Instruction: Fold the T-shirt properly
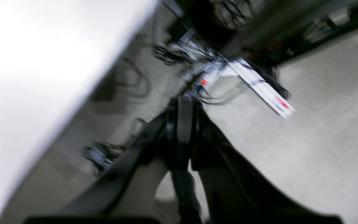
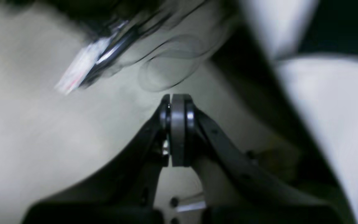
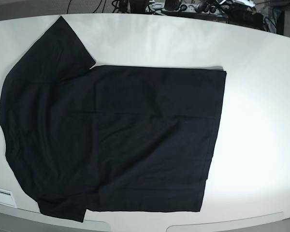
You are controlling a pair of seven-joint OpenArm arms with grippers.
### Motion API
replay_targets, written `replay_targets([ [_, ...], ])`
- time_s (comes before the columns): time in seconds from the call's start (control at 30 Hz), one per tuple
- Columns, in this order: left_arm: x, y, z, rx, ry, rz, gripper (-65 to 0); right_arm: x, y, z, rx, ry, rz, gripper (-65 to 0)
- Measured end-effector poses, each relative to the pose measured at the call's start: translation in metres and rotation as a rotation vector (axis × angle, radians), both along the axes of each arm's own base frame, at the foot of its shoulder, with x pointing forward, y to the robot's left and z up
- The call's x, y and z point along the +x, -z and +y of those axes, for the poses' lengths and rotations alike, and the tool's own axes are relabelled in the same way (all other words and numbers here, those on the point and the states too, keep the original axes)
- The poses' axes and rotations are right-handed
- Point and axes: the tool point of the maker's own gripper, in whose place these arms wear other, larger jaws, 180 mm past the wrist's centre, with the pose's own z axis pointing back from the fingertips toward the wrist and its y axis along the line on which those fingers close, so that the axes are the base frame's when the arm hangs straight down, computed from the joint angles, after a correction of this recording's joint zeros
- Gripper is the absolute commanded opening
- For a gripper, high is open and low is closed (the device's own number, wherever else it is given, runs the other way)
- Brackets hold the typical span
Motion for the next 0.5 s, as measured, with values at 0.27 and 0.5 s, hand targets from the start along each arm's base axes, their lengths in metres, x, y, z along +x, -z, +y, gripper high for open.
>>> replay_targets([
  [0.27,0.064,-0.028,0.007,0.058,0.074,-0.213,-65.0,0.021,-0.01,-0.018,-0.14,-0.083,-0.129,-65.0],
  [0.5,0.1,-0.029,-0.007,0.051,0.326,-0.279,-65.0,0.098,-0.012,-0.001,-0.078,-0.126,-0.343,-65.0],
])
